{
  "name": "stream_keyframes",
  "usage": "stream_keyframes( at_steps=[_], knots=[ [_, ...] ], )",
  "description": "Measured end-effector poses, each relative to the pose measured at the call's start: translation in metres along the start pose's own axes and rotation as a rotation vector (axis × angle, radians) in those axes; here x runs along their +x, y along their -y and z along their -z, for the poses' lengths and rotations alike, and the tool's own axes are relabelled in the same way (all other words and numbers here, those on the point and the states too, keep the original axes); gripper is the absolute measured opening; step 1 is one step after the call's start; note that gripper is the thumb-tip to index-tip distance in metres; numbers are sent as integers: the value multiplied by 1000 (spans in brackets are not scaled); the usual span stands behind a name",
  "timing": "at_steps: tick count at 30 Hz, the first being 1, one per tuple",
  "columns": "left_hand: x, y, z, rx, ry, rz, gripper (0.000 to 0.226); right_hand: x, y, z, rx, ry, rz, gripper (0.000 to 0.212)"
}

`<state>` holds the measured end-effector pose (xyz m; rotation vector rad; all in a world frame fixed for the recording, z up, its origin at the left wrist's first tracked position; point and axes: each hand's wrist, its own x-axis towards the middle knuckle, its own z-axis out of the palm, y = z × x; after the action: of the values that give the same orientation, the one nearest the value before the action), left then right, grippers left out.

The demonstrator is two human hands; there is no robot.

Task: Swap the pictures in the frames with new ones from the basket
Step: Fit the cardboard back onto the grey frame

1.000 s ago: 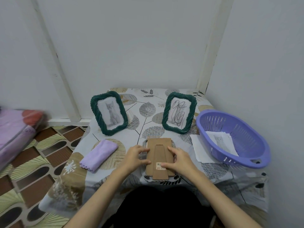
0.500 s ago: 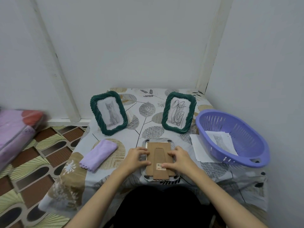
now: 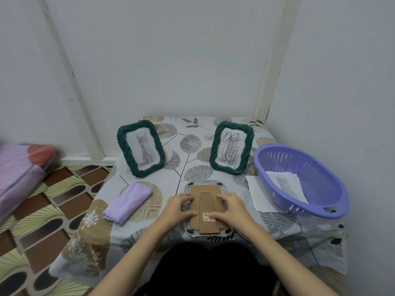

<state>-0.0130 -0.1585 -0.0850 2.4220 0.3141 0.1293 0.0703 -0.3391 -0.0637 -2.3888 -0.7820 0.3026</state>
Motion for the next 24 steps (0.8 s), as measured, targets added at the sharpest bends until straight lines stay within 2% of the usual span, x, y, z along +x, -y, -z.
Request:
stream_keyframes(
  at_steps=[5,11,18,24],
  knots=[
    [3,2,0,15,23,5,58,2,1,-4,-19,5,2,70],
    [8,5,0,53,73,2,58,3,-5,-3,-81,48,14,55],
    [12,6,-2,174,100,-9,61,3,-7,-2,-109,53,28,55],
    [0,-10,3,271,163,33,100,9,-9,1,-109,103,9,52]
  ],
)
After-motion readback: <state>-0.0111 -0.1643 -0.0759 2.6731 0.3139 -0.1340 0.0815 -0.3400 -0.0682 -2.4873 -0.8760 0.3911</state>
